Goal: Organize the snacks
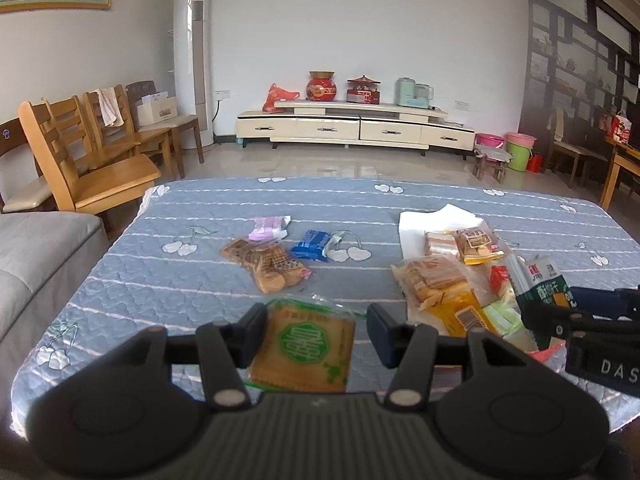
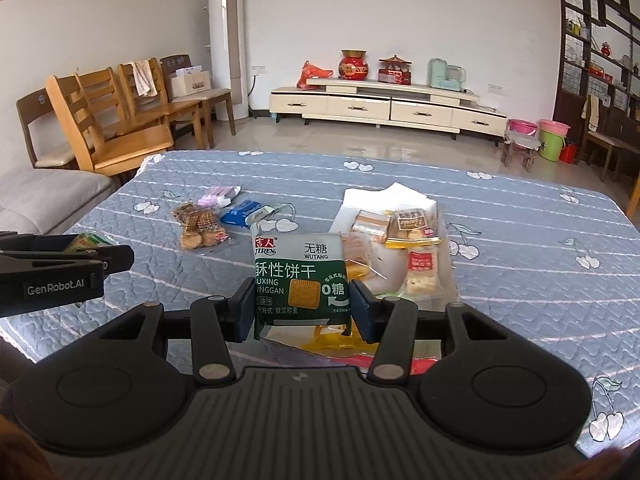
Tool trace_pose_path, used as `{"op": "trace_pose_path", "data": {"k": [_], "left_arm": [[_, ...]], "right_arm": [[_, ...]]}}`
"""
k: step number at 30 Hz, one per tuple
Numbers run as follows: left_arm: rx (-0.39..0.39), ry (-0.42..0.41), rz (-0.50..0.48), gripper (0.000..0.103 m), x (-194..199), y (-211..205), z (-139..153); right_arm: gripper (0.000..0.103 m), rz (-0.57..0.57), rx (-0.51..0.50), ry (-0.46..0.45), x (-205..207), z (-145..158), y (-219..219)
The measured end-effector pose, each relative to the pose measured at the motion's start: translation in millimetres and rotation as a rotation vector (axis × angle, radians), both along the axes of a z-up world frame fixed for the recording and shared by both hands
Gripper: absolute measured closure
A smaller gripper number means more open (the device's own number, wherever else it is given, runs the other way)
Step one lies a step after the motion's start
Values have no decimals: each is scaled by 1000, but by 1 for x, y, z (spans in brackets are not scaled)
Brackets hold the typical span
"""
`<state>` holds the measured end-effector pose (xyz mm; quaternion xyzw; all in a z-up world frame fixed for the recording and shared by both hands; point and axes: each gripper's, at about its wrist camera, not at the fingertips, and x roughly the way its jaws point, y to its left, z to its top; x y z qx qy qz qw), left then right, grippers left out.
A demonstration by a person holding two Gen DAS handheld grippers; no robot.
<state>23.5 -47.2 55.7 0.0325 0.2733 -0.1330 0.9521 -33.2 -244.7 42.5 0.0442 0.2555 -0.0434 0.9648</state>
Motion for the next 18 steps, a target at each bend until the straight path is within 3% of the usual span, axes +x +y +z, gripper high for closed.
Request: {"op": "trace_pose_path", "data": {"k": [18], "left_arm": [[17,-5,-58,49,-3,-29,4]], "right_arm": [[42,-50,8,-13,-5,1,-10]]}}
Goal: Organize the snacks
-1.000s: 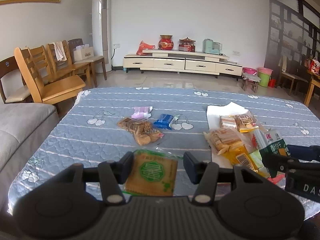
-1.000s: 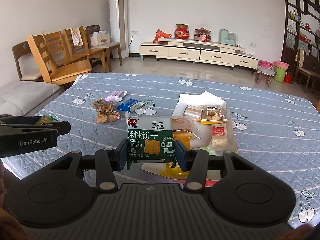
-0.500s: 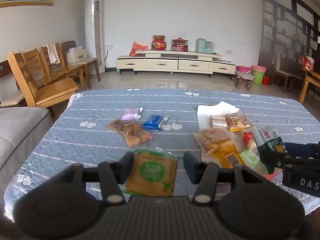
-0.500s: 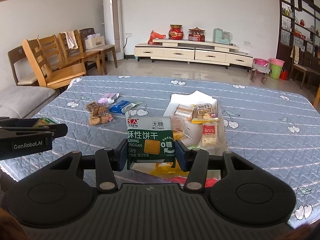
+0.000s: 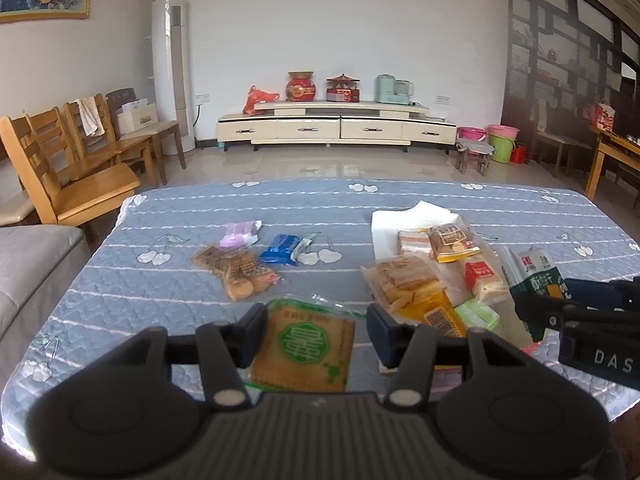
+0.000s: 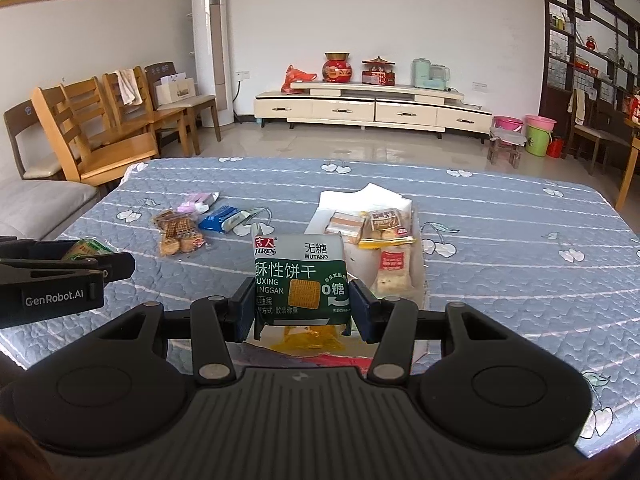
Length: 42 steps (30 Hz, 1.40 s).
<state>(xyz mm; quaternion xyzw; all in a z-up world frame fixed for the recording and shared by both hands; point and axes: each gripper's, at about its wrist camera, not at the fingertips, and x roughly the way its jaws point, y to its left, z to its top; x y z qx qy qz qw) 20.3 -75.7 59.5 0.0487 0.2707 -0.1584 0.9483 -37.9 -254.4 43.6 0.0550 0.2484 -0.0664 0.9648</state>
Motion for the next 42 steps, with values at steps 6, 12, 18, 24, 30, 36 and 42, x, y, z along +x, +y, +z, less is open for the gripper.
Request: {"op": "trace_pose_path", "data": {"k": [6,12,18,24,30,36,42], "left_arm": [[6,-7,-34,49,-2,-14,2],[11,-17,-60,49,-2,-25,4],[12,-22,-77,49,-1,-32,5],[17,-22,-91,49,0,-41,5],[20,-23,-109,49,0,-48,4],[23,-20,-127,49,2,-57,2],[26,-23,-159,49,2,-71,2]], "right_arm": [[42,-21,-2,-6,-5,1,-2],[42,-43,-1,-11,-6,2,-5],[42,-66,0,-14,-7,1,-4],[42,-87,4,-16,-7,1,-6],[42,-106,9,-14,-6,0,-6],[42,-116,15,-11,-3,-1,-4],[42,-131,19,-10,0,-1,-7]]}}
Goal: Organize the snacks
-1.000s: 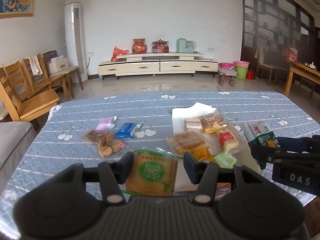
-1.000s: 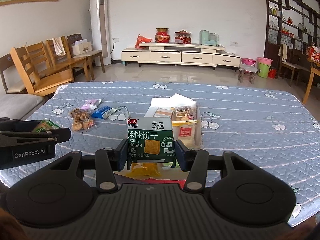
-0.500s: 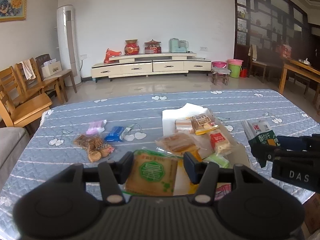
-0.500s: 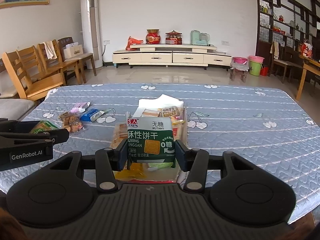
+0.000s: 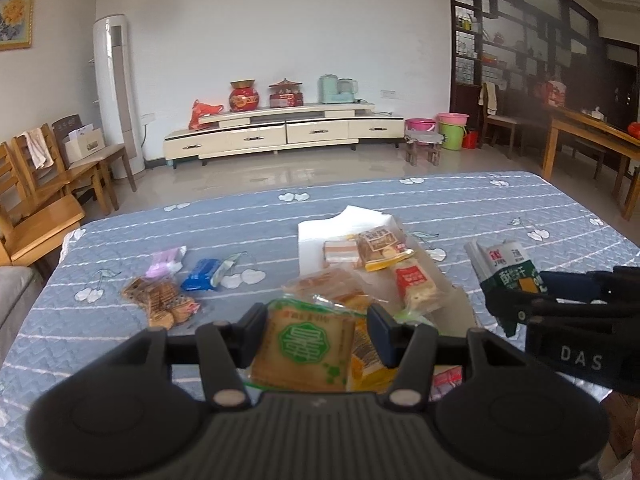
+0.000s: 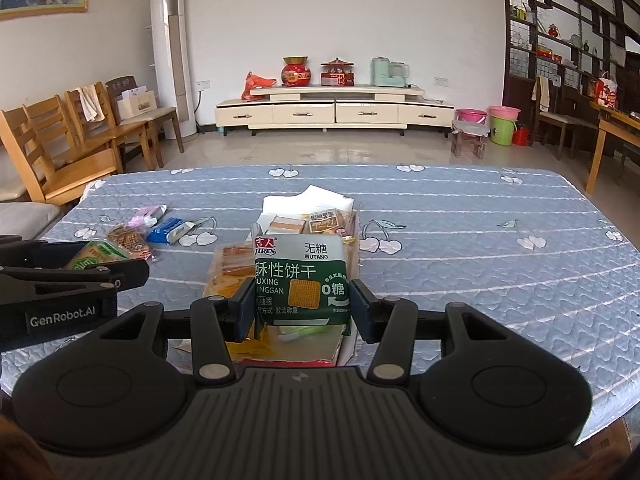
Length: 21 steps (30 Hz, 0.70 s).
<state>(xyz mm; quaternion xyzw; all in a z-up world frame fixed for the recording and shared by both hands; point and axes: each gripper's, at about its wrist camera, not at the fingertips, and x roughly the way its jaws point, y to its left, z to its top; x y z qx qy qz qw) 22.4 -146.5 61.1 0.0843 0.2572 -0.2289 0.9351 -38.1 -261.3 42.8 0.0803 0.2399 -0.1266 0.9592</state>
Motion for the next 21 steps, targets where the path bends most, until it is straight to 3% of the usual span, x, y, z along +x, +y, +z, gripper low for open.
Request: {"op": "trace_pose_path", "data": {"k": [21], "left_arm": [[0,38,-57,49,15,-37,-13]], "right_arm": [[42,-34,22,-3,12,-4,-8]]}}
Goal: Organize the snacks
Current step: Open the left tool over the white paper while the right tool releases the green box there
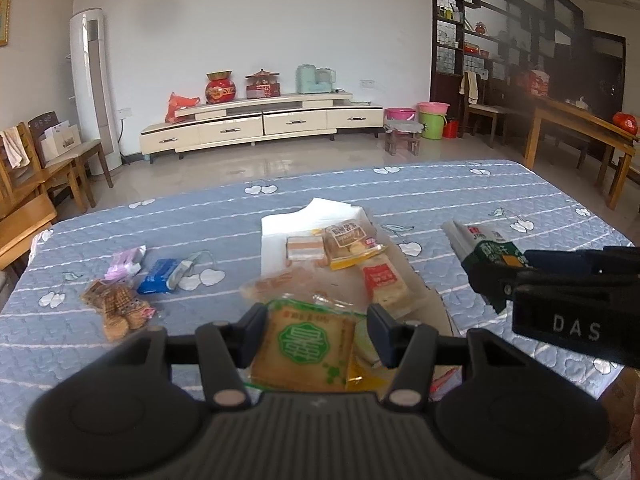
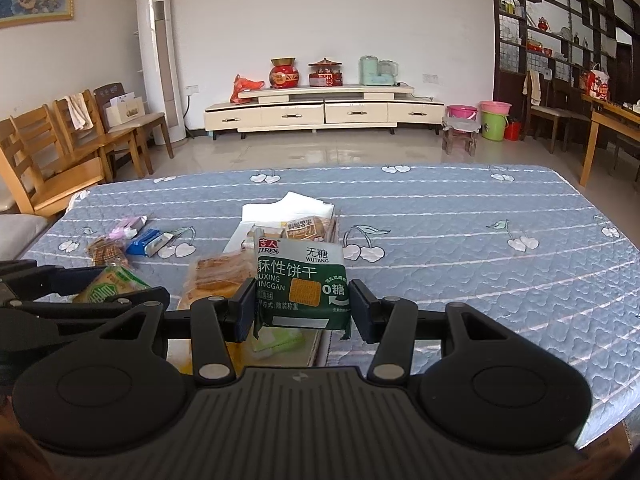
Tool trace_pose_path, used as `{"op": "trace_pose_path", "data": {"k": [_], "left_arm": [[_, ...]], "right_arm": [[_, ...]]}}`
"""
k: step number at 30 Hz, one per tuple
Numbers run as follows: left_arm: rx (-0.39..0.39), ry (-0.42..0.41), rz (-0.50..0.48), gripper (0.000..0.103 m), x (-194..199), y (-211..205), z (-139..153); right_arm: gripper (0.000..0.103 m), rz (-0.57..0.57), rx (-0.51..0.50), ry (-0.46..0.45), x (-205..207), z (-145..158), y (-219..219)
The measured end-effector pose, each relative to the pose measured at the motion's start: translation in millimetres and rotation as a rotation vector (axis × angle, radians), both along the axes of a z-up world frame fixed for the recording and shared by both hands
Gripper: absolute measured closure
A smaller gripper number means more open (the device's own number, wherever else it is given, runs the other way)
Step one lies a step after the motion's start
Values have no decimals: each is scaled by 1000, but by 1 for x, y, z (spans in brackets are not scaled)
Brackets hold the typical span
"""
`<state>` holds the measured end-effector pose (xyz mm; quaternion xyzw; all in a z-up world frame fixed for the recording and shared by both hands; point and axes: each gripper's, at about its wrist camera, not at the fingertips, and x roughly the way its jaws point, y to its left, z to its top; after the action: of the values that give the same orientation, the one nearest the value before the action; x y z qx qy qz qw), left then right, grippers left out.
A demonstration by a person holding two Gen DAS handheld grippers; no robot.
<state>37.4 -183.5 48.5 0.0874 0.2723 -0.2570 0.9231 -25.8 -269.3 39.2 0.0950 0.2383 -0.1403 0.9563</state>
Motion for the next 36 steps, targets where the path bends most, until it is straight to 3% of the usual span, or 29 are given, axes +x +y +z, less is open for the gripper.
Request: {"op": "trace_pose_path", "data": {"k": [17,36], "left_arm": [[16,25,-23,49,19,-19,-14],[32,39,-87,48,32,-45,-23]], "right_arm": [[42,26,27,13,27,0,-4],[42,99,59,39,97,-5,-22]]}}
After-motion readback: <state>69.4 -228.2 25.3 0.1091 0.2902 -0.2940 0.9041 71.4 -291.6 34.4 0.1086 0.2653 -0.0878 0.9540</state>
